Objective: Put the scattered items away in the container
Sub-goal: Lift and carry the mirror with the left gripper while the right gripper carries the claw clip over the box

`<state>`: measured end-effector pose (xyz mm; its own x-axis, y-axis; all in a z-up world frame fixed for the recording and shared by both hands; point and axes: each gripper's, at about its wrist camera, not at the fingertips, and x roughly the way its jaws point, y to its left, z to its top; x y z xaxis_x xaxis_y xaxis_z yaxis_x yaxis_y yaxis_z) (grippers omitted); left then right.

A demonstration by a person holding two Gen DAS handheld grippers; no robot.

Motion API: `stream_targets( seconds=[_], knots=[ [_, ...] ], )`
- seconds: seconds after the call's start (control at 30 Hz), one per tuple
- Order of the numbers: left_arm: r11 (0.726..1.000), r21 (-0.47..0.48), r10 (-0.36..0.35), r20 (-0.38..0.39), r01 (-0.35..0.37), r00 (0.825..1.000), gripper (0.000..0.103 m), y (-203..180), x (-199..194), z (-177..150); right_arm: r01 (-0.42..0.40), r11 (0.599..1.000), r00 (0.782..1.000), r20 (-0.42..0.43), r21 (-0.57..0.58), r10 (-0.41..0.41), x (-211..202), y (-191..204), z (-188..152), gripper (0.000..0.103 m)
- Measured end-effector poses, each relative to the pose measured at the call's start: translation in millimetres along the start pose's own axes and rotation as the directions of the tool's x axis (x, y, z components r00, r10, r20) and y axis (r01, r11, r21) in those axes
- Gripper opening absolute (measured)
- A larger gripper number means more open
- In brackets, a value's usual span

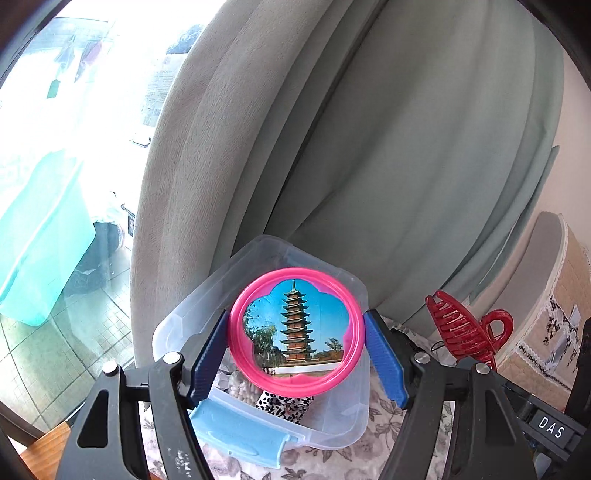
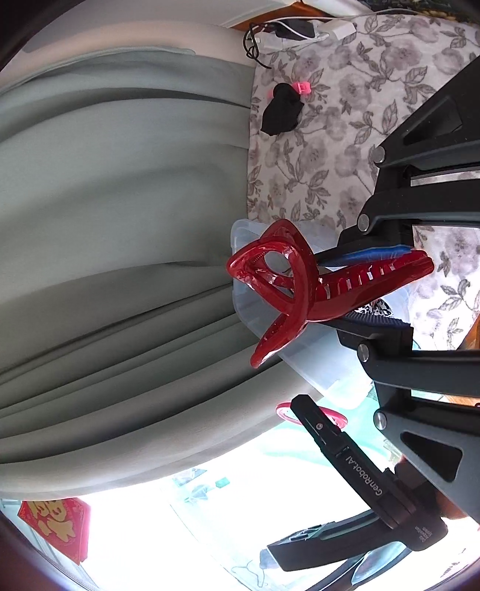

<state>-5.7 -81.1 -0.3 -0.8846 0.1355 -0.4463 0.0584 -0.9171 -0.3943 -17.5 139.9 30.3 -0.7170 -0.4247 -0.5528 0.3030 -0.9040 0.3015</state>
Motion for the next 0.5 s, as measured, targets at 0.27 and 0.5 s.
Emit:
stream_targets(
  seconds=[0.27,0.5],
  knots=[
    [0.999,-0.045,0.012,-0.035,-0.013,0.999,0.074,29.4,10.3,-5.7,-0.011,0.999,0.996,-0.088,-0.031,0.008,39.8,17.8,-9.0,0.026],
    [0.997,-0.068,0.016,-0.055,-0.020,0.998,0.074,48.3,13.9,-11.5,-0.016,0.999,0.991,-0.137,-0.042,0.010,70.7,23.6,-14.0,0.026]
  ],
)
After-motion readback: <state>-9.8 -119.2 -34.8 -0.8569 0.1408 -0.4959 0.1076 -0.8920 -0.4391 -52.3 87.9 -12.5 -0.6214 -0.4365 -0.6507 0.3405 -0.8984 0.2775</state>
